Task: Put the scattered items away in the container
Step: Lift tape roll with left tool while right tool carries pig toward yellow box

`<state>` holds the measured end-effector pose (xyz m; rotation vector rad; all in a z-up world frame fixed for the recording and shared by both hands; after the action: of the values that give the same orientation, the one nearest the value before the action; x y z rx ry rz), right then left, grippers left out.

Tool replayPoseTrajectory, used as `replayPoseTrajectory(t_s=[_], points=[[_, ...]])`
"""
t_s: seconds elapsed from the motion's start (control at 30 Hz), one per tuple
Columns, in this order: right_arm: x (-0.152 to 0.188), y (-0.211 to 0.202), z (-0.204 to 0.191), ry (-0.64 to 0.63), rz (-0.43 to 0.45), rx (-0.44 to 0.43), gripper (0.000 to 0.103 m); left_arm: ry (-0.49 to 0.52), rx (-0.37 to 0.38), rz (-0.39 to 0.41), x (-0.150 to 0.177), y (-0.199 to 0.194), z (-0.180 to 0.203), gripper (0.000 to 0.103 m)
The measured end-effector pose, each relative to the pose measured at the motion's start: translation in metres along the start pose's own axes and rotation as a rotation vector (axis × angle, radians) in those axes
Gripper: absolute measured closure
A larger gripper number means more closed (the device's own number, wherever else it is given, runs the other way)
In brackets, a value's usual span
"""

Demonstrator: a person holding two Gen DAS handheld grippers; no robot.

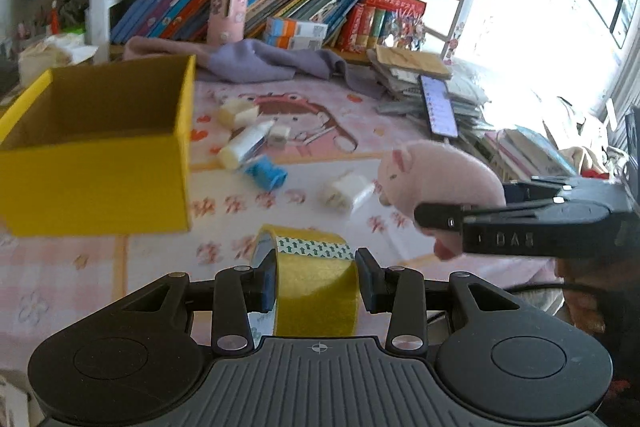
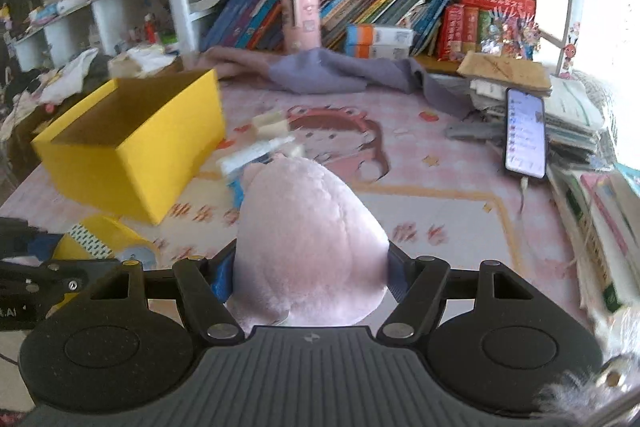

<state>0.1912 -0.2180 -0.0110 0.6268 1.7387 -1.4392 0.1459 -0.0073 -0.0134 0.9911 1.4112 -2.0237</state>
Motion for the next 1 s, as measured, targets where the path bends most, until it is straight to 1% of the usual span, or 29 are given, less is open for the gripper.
replayPoseTrajectory(t_s=[0.13,0.23,0.33,0.43,0.67,1.0], points=[[0.022,-0.011,-0.033,-0.004,-0.023,-0.022,0.035,-0.014,-0.025,-0.013,0.019,-0.025,-0.016,0.065],[0.033,-0.017,-0.054,-0.009,-0.043,-0.040,0.035,-0.030,-0.063,-0.026,0.032,-0.042,-0.027,0.065],[0.040,-0.021,-0.073,-0.018,-0.064,-0.063,0.035,-0.047,-0.090,-0.027,0.040,-0.056,-0.037,0.065],[0.042,-0.025,-0.090,-0.041,-0.066,-0.075,0.035,-0.054,-0.112,-0.027,0.047,-0.067,-0.044,0.065],[0.043,-0.030,-0.117,-0.096,-0.060,-0.113,0.035,-0.072,-0.141,-0.010,0.054,-0.085,-0.059,0.065],[0.041,-0.032,-0.136,-0.134,-0.050,-0.132,0.035,-0.080,-0.147,0.006,0.055,-0.092,-0.071,0.065]])
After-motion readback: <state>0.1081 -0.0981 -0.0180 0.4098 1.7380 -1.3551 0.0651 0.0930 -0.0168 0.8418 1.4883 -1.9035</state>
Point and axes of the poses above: each gripper's, at about its wrist camera, not at the fingertips, and y roughly the way its jaws point, z to its right, x to its underside, the point moved 1 cm from there along y, roughly the way its jaws point, and after that the axes turned 5 degrees about z, right-handed, at the moved point
